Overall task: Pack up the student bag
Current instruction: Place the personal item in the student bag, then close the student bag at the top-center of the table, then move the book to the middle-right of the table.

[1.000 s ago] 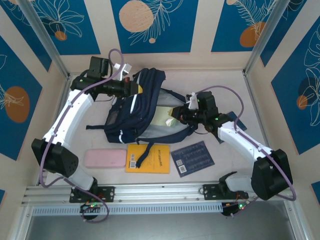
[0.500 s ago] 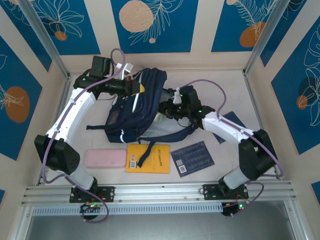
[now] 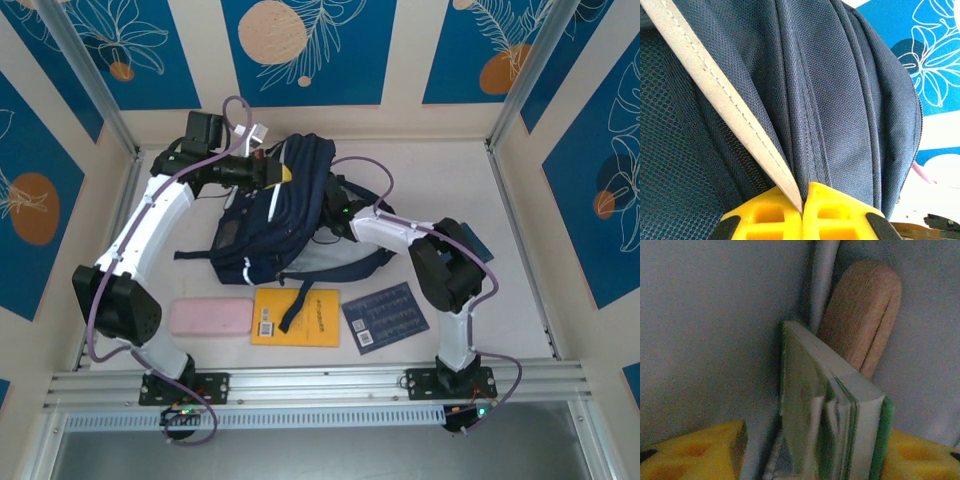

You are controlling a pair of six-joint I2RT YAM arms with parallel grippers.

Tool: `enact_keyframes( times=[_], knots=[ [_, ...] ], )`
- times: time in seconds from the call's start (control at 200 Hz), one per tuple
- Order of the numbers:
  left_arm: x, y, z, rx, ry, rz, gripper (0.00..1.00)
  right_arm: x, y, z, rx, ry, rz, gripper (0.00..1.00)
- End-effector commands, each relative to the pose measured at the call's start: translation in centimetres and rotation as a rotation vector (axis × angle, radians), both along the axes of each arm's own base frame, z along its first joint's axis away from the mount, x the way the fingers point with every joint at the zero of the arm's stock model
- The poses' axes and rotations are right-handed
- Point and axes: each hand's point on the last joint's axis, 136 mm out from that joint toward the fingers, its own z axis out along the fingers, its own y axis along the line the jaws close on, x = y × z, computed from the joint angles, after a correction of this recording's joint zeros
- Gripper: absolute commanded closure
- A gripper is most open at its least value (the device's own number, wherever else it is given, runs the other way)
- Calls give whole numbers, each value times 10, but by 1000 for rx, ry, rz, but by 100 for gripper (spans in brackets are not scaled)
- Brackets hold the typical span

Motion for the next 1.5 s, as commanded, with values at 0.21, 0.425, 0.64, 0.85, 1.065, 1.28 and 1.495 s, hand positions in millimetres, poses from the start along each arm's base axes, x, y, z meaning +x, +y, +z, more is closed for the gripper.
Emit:
enact_keyframes(
  times=[0.21,0.425,0.64,0.85,1.065,1.28,1.495],
  knots=[
    [33,28,16,-8,-172,118,100,-28,-76,72,-160,-262,-75,21],
    [54,42,-5,85,-181,200,100,-49,-140,60,-276,-258,-177,22],
    [79,61,-35,275,-192,266,97,-86,-194,62,-345,-298,-241,28],
    [89,49,-59,253,-133,258,64,-121,-219,46,-356,-257,-212,30],
    [61,43,-39,144,-147,286,39,-147,-222,31,-349,-207,-131,34],
    [-13,23,-45,222,-188,229,37,-171,-210,8,-349,-117,-46,39],
    [-88,6,-77,352,-244,106,37,-164,-277,-30,-530,79,-340,38]
  ],
)
